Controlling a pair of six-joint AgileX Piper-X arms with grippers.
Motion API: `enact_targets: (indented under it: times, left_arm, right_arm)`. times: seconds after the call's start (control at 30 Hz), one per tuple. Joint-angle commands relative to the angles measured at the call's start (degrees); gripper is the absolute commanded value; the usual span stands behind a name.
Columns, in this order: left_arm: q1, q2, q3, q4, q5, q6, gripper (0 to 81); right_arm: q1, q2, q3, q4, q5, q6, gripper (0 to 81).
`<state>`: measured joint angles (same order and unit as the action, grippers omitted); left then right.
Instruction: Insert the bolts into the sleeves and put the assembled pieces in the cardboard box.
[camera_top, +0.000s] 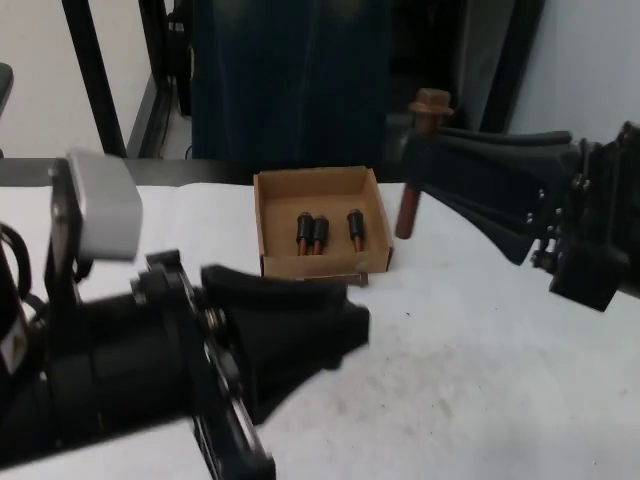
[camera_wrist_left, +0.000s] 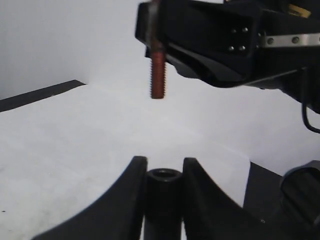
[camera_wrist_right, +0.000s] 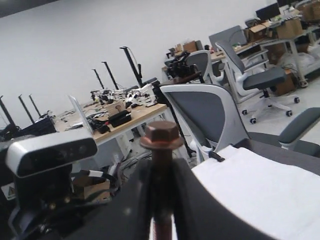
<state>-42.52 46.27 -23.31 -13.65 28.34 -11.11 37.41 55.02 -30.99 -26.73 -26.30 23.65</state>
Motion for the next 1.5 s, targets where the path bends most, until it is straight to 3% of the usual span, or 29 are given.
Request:
enact_targets:
  times: [0.0,0.33,1.47]
  left_arm:
    - [-1.98,-0.77,0.50,-3.41,1.81,2.78,0.9]
    - [-3.47,-0.77,0.51,-7.43,-5.20,3.84,0.9]
    - [-3.47,-0.77,0.51,-14.86,-5.98,1.34,0.9]
  right_arm:
    - [1.06,0.91,-0.05,-6.06,-1.01,0.77,0.3]
    - [2.29,1.25,-0.05,-9.51,-1.73,2.66,0.3]
    - [2.29,1.25,-0.05,-14.05,-3.58,8.50,0.3]
